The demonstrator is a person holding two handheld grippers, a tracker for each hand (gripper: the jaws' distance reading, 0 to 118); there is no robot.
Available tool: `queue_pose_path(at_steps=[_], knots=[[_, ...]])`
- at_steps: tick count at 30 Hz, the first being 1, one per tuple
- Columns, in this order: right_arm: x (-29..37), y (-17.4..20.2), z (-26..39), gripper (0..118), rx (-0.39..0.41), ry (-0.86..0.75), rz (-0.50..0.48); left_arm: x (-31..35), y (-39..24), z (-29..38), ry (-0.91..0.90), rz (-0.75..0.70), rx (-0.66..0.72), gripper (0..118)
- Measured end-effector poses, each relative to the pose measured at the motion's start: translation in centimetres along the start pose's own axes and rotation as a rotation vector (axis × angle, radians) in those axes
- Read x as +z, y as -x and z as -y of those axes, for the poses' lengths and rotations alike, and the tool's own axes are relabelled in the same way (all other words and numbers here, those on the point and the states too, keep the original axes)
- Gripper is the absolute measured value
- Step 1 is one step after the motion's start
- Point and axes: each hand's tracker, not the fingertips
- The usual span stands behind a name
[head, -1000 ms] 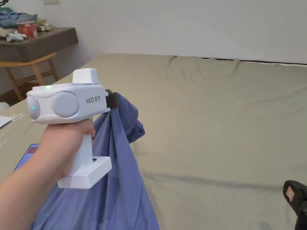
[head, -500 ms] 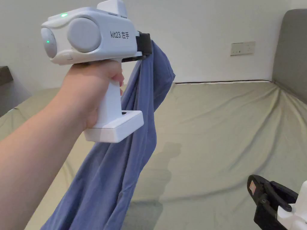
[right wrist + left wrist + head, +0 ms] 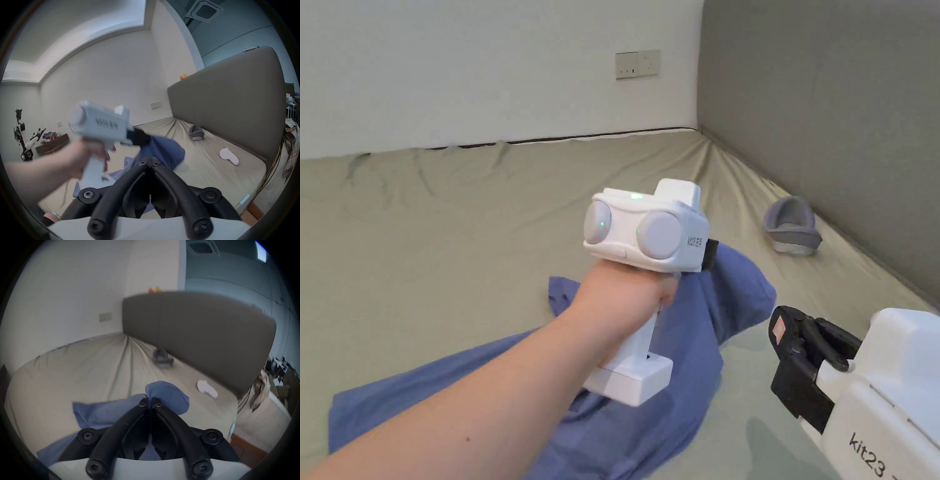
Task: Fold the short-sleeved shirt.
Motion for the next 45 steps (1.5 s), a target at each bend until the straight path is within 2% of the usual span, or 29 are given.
queue_pose_path(at_steps=[5,6,7,8,9,11,13,16,17,19,21,22,23,24,26,27,29,31,35,37,40,45], knots=[[-0.3,-1.0,0.4,0,-0.012,0.014,0.03,-5.5,-2.4,5.6,0.143,0.029,-0.058,2],[-0.4,-1.1,0.4,0,-0.013,0.018,0.032,-6.0,-2.6,6.4,0.158,0.027,-0.072,25],[-0.4,-1.2,0.5,0,-0.015,0.023,0.032,-6.2,-2.7,7.0,0.162,0.008,-0.09,62],[-0.6,-1.2,0.6,0,-0.016,0.029,0.03,-6.3,-2.6,7.5,0.167,0.002,-0.088,95],[-0.7,-1.1,0.7,0,-0.017,0.036,0.028,-6.0,-2.1,8.0,0.164,0.009,-0.074,118],[-0.9,-0.8,0.9,0,-0.01,0.045,0.024,-4.5,-0.8,8.0,0.052,-0.002,-0.04,115],[-1.1,-0.4,1.0,0,0.004,0.051,0.016,-2.3,1.0,7.5,-0.005,-0.069,-0.029,115],[-1.5,0.5,1.2,0,0.035,0.053,-0.006,2.9,4.8,6.3,-0.093,-0.091,0.055,114],[-1.7,0.9,1.3,0,0.044,0.053,-0.013,5.6,6.0,5.8,-0.11,-0.108,0.076,111],[-2.4,1.7,1.5,0,0.059,0.058,-0.035,11.4,8.9,6.1,-0.205,-0.154,0.106,94],[-3.1,2.7,1.9,0,0.087,0.069,-0.059,17.5,11.2,7.3,-0.296,-0.254,0.141,91],[-3.5,3.3,2.0,0,0.108,0.078,-0.07,20.8,12.5,8.3,-0.331,-0.3,0.159,82],[-3.8,3.8,2.1,0,0.113,0.08,-0.078,23.5,13.6,9.4,-0.364,-0.342,0.181,67],[-4.1,4.3,2.3,0,0.117,0.082,-0.088,26.1,14.7,10.8,-0.398,-0.4,0.2,47],[-4.5,5.3,2.5,0,0.136,0.095,-0.111,30.7,16.3,13.9,-0.438,-0.549,0.205,24],[-4.6,5.8,2.5,0,0.145,0.104,-0.117,32.6,16.9,15.8,-0.445,-0.632,0.194,15],[-4.7,6.5,2.8,0,0.168,0.107,-0.141,35.2,17.7,19.3,-0.427,-0.746,0.207,11],[-4.7,7.3,3.1,0,0.195,0.11,-0.146,36.7,18.6,22.6,-0.401,-0.759,0.255,0],[-5.4,7.8,4.0,0,0.218,0.132,-0.166,36.9,19.5,27.0,-0.375,-0.729,0.394,0],[-5.8,7.8,4.5,0,0.212,0.155,-0.162,35.5,18.9,29.2,-0.381,-0.731,0.366,0],[-6.0,8.0,4.8,0,0.228,0.184,-0.151,33.0,19.5,30.0,-0.208,-0.682,0.337,0],[-5.5,8.0,4.8,0,0.246,0.176,-0.165,31.8,19.1,29.5,-0.249,-0.634,0.369,0]])
